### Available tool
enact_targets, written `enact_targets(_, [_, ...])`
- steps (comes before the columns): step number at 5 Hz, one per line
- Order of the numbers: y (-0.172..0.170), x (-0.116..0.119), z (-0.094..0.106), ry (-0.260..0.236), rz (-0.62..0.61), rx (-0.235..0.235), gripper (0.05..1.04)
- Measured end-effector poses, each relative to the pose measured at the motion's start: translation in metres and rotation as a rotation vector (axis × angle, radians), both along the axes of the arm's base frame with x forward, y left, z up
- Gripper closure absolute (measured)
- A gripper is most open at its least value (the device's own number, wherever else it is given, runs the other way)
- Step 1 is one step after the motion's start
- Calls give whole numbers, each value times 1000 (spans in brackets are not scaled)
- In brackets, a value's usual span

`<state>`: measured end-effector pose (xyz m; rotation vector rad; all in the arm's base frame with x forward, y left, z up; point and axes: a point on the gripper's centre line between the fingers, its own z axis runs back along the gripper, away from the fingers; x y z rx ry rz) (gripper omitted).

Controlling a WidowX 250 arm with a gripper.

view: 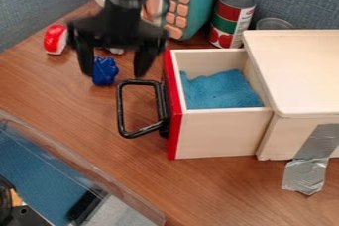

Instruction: Open the drawer

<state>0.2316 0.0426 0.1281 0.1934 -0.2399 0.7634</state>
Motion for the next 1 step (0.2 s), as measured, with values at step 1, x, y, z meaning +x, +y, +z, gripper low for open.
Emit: enact_targets(1, [7,-13,25,4,1,44,83])
